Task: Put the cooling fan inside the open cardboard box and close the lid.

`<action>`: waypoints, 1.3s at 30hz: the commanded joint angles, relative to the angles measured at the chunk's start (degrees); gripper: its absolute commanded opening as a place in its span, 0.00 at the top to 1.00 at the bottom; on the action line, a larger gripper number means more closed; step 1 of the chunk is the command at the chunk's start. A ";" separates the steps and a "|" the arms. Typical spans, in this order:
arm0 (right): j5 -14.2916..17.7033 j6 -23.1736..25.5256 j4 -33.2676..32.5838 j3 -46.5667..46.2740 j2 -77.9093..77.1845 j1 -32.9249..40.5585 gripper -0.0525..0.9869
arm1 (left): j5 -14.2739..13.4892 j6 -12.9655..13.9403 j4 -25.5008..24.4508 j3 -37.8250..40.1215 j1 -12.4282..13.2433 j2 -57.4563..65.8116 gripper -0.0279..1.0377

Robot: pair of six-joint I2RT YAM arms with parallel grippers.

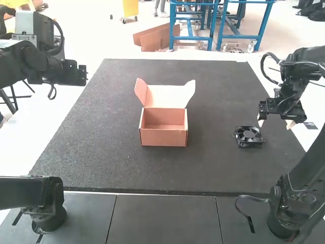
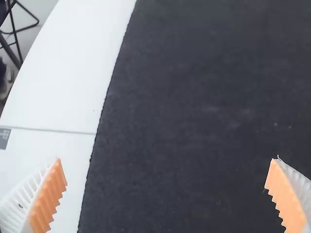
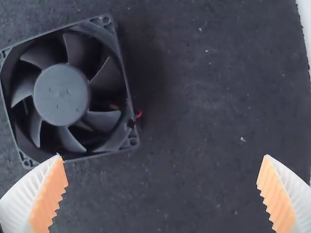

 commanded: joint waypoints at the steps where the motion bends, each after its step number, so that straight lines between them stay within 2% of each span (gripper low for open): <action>1: 0.96 -0.45 0.20 0.11 1.20 -0.57 0.08 | 0.68 0.62 0.15 1.86 -0.10 -0.22 0.06; 18: 3.68 -0.01 4.95 0.91 8.59 -1.62 0.08 | 0.68 0.54 -0.38 2.83 -0.01 -0.04 0.06; 25: 2.98 0.34 5.39 2.66 11.40 -1.62 0.09 | 0.68 0.54 -0.47 3.01 0.25 0.49 0.06; 39: -1.33 1.13 5.12 6.09 16.06 -4.52 0.09 | 0.68 0.54 -1.00 2.92 0.34 0.66 0.06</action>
